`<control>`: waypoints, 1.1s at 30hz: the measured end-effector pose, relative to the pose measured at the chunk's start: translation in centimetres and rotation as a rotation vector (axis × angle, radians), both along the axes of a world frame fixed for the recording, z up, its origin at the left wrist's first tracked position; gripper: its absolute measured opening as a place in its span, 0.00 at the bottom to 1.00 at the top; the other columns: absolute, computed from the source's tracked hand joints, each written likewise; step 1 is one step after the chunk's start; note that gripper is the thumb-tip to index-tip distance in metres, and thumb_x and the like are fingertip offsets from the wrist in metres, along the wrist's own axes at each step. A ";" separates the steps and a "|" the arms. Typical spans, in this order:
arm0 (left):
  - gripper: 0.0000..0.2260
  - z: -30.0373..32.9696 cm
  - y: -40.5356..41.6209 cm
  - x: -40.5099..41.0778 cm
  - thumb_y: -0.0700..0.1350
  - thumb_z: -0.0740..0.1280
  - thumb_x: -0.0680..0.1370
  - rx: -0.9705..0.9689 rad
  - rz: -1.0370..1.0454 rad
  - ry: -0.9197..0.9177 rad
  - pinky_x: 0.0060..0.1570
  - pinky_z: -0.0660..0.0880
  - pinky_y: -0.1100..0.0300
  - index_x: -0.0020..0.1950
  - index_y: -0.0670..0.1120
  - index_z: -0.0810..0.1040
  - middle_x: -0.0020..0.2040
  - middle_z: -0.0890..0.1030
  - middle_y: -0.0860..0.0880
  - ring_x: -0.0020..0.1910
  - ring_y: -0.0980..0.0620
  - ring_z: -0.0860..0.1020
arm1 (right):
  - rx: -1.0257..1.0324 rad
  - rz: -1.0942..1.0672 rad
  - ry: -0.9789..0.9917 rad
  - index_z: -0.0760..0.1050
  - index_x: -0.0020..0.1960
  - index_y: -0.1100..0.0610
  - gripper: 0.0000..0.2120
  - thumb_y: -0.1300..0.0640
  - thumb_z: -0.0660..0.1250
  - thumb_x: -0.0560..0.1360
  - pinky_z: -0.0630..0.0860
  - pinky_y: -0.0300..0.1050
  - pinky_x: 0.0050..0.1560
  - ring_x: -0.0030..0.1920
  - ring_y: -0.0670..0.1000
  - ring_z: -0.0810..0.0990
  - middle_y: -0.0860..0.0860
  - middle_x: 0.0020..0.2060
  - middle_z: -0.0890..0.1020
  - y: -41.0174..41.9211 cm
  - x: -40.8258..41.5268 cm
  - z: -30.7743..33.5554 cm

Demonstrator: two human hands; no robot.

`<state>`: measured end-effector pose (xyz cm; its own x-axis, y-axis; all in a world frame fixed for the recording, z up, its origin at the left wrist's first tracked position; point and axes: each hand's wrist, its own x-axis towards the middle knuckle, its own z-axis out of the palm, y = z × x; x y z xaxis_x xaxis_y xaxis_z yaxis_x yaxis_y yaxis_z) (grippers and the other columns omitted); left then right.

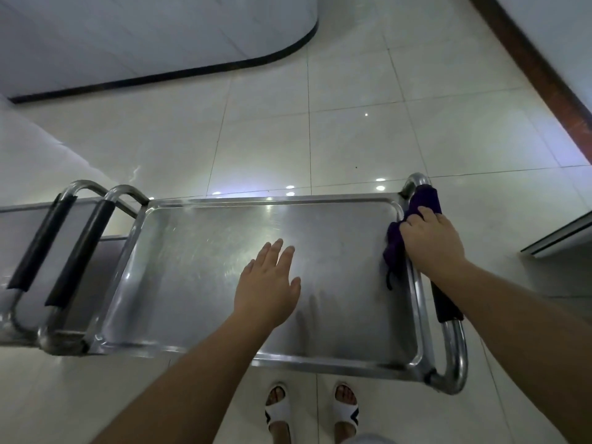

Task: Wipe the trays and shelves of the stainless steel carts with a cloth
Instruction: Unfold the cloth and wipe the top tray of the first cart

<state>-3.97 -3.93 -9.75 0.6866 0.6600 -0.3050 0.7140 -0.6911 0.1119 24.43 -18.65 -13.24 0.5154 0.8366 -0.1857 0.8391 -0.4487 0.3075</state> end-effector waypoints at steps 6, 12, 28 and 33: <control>0.28 1.1 -0.8 0.3 0.58 0.57 0.84 -0.021 -0.010 -0.054 0.80 0.58 0.45 0.83 0.55 0.53 0.85 0.51 0.52 0.84 0.49 0.49 | 0.224 -0.103 0.188 0.72 0.59 0.57 0.12 0.60 0.68 0.78 0.79 0.50 0.51 0.51 0.55 0.78 0.54 0.48 0.80 0.1 0.5 2.3; 0.28 2.7 -2.0 1.4 0.57 0.60 0.84 -0.049 -0.041 -0.123 0.79 0.59 0.47 0.83 0.55 0.55 0.84 0.55 0.52 0.82 0.50 0.55 | 0.585 -0.335 0.433 0.65 0.51 0.50 0.09 0.64 0.54 0.79 0.79 0.57 0.41 0.38 0.56 0.77 0.52 0.38 0.76 0.1 1.6 5.9; 0.33 10.6 -5.3 6.0 0.59 0.65 0.82 -0.562 0.164 -0.520 0.70 0.71 0.49 0.83 0.56 0.54 0.80 0.66 0.52 0.76 0.46 0.69 | 0.993 -0.073 0.739 0.74 0.54 0.51 0.12 0.63 0.55 0.80 0.74 0.41 0.44 0.45 0.45 0.79 0.47 0.44 0.81 -0.3 -5.2 23.8; 0.31 9.7 -5.6 3.5 0.68 0.56 0.81 -0.997 0.459 -0.407 0.66 0.75 0.47 0.76 0.49 0.70 0.69 0.78 0.46 0.65 0.44 0.77 | 1.075 -0.055 0.824 0.76 0.54 0.51 0.13 0.62 0.55 0.81 0.69 0.38 0.42 0.46 0.42 0.77 0.43 0.46 0.81 1.0 -8.0 27.4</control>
